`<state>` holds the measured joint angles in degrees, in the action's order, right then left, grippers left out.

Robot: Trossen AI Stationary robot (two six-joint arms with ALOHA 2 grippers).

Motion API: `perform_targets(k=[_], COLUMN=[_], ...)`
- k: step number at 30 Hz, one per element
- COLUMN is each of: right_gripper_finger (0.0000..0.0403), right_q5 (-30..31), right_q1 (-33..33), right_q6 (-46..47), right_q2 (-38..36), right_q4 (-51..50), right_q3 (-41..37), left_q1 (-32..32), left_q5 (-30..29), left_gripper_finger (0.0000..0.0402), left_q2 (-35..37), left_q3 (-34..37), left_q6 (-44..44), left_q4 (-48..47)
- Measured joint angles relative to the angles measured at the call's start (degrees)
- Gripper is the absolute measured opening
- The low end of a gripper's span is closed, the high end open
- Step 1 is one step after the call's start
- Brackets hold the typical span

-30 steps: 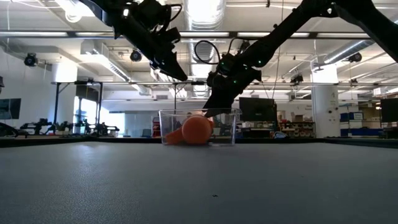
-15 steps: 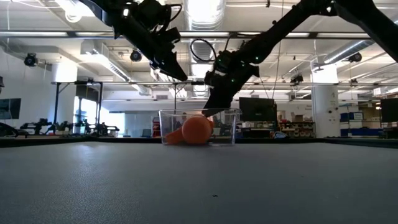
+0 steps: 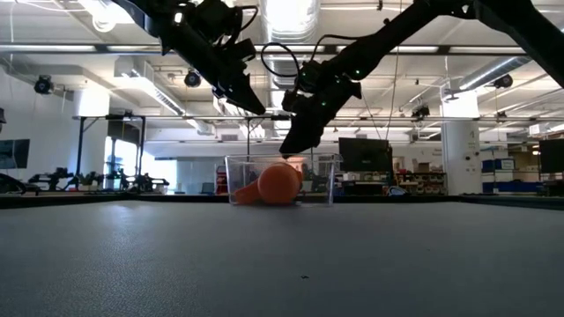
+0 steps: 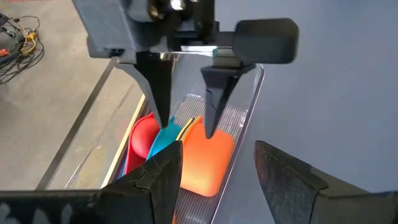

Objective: Nest measuring cups in basket
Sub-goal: Remove the stacked measuring cups from the transparent bin

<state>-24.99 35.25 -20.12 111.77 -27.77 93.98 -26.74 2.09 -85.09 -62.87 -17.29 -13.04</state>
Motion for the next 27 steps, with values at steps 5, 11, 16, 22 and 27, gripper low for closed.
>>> perform_targets(k=[5, 11, 16, 22, 27], right_gripper_finger=[0.0242, 0.0238, 0.0237, 0.0221, 0.0194], right_q5=[0.00, 0.18, 1.31, 1.39, 3.73], right_q1=[-0.79, -1.26, -1.01, -1.09, -0.67], right_q6=[0.11, 1.03, 1.09, 1.46, 2.21], right_q2=[0.00, 1.02, 2.80, 3.09, 3.09], right_q4=[-0.07, 0.34, 2.05, 3.64, 2.92], right_q3=[-0.76, -1.27, -1.14, -1.12, -0.03], left_q1=[0.00, 0.00, 0.00, 0.01, 0.00], left_q5=[0.00, 0.00, 0.01, 0.03, 0.04], left_gripper_finger=[0.0182, 0.0182, 0.0182, 0.0182, 0.0182], left_q2=[0.01, 0.01, 0.01, 0.01, 0.01], left_q3=[0.00, 0.00, 0.00, 0.00, 0.00], left_q6=[-0.01, 0.01, 0.01, 0.04, 0.04], left_q4=[0.00, 0.00, -0.01, -0.47, -0.50])
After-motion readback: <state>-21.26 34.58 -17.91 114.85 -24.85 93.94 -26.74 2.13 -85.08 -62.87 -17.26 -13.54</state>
